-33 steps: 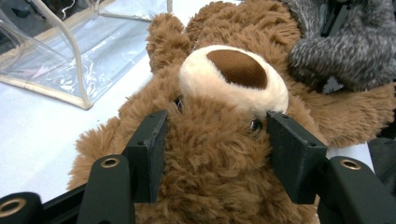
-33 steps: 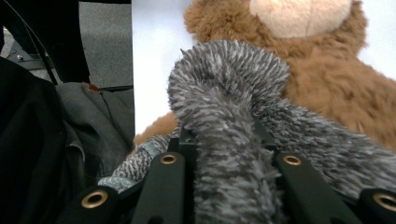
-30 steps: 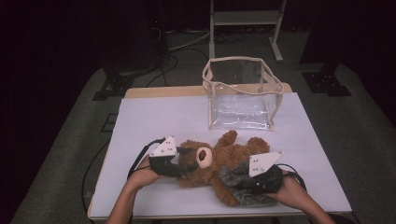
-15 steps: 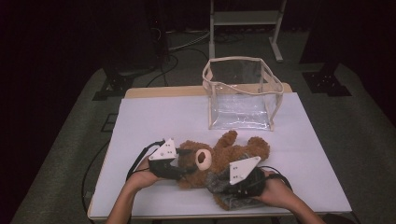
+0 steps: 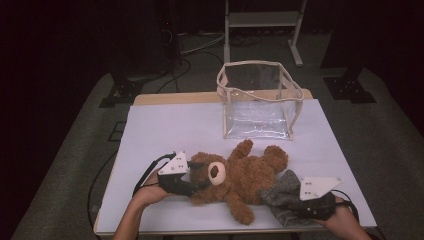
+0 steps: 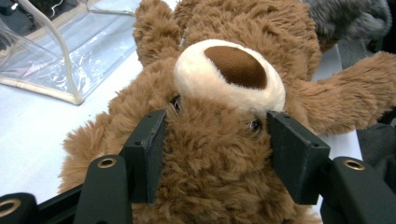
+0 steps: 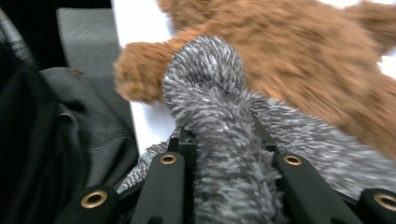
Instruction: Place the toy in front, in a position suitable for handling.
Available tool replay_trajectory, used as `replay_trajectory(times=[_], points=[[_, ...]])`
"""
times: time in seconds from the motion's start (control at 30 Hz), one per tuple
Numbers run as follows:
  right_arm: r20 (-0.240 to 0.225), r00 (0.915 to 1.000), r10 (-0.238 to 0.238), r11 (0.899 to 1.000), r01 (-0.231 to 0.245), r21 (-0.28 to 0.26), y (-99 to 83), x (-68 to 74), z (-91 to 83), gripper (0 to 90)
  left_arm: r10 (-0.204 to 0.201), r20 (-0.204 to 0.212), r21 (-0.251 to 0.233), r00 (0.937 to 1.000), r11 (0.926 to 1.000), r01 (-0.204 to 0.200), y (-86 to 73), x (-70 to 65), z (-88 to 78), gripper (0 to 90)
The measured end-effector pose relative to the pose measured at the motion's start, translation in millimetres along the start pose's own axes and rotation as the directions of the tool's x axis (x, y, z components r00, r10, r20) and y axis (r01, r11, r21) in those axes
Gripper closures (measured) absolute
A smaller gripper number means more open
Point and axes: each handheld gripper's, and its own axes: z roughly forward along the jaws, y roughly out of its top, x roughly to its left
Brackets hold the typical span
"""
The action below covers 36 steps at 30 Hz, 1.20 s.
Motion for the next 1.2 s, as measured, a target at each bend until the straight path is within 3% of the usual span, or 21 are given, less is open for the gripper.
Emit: replay_trajectory(times=[0.13,0.27,0.43,0.6,0.7,0.9,1.07,1.2], points=[[0.024,0.9983,0.053,0.997,-0.052,-0.059,-8.8,-6.3,-12.1,72.5,0.007,0.008,0.007,0.9999,0.9999,-0.007,-0.3,-2.0,-0.6,39.9],[0.022,0.9973,0.070,0.990,-0.067,-0.126,5.1,-16.1,-15.3,72.5,0.021,0.013,0.018,0.9997,0.9996,-0.021,0.6,-4.3,-0.8,39.6],[0.020,0.9990,0.039,0.988,-0.035,-0.151,36.8,-30.8,-2.7,72.5,0.032,0.018,0.025,0.9993,0.9992,-0.033,0.5,-5.9,-1.6,39.0],[-0.005,1.0000,-0.003,0.992,0.003,-0.128,48.8,-29.9,19.3,72.5,0.035,0.021,0.025,0.9992,0.9991,-0.035,-0.8,-5.4,-2.3,38.9],[-0.016,0.9998,0.011,0.992,-0.013,-0.125,39.8,-27.8,22.1,72.5,0.036,0.024,0.021,0.9991,0.9991,-0.036,-1.2,-5.5,-2.2,39.0],[-0.005,0.9957,0.093,0.988,-0.092,-0.124,2.8,-24.1,8.4,72.3,0.041,0.028,0.024,0.9988,0.9988,-0.042,-0.3,-6.7,-2.5,38.9],[0.016,0.9813,0.192,0.975,-0.189,-0.114,-31.9,-24.4,-5.2,72.2,0.046,0.035,0.026,0.9983,0.9986,-0.047,0.0,-8.2,-2.7,39.0],[0.023,0.9727,0.231,0.964,-0.226,-0.142,-37.3,-27.9,-17.2,72.1,0.048,0.037,0.032,0.9982,0.9983,-0.049,0.3,-8.2,-2.5,39.0]])
